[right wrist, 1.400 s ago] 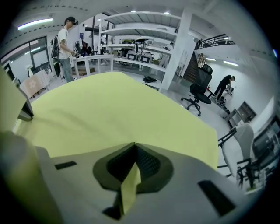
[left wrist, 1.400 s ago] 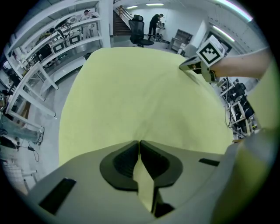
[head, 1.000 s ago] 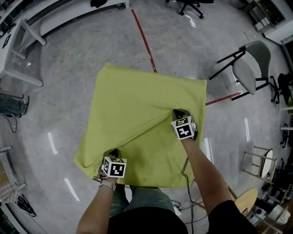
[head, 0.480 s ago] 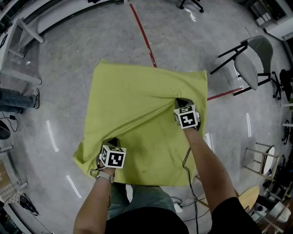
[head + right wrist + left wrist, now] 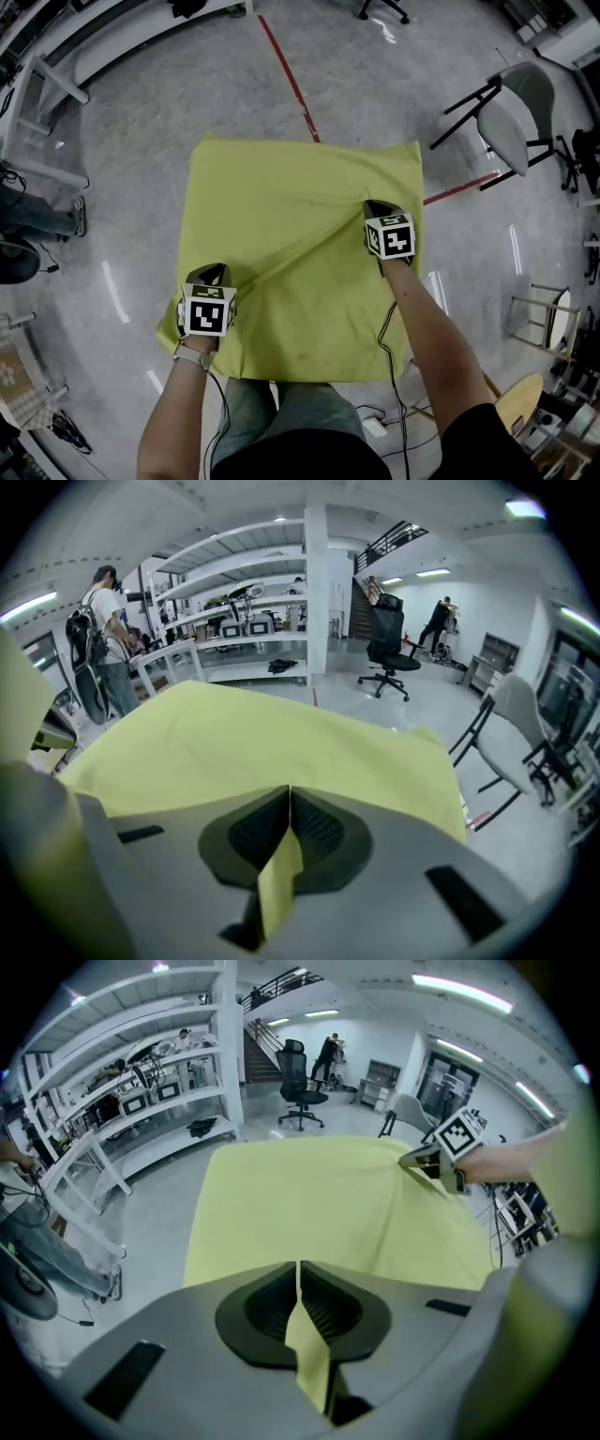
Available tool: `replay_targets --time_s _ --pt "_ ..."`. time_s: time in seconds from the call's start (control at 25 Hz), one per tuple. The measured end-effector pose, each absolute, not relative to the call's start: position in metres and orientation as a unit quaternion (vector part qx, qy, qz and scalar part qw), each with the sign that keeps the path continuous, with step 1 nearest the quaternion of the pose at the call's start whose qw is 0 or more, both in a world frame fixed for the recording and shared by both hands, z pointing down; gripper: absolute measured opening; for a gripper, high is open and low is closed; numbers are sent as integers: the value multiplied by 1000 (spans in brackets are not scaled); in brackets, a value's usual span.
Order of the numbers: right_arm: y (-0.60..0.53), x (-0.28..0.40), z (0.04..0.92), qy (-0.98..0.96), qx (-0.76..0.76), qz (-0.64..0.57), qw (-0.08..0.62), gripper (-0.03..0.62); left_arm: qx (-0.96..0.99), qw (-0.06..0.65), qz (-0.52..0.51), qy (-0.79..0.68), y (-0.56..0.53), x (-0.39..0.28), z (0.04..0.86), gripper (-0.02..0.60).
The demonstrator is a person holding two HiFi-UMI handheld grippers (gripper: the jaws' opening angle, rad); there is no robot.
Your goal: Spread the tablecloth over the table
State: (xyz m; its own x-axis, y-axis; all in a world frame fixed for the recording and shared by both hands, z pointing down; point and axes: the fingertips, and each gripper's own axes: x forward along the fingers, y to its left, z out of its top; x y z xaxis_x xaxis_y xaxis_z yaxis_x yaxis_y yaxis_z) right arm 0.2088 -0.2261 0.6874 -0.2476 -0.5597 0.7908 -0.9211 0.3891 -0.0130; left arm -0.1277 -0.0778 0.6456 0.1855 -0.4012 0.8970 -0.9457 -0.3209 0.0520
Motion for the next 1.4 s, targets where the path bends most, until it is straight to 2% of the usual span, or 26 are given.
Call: replay_targets --time_s 0.12,0.48,0.68,0.88,1.4 --pt "-232 229 679 -735 524 254 347 15 696 301 428 -492 -111 -144 640 20" --pt "-220 280 682 -698 550 252 384 15 680 289 455 -497 -159 -175 679 20" --pt "-209 281 697 -684 546 272 399 12 677 278 477 -487 -174 -191 702 17" --pt "-211 283 697 -681 557 264 395 11 688 231 471 -501 -200 -193 702 12" --pt "-260 300 696 -667 589 261 374 11 710 216 426 -518 -282 -187 698 12"
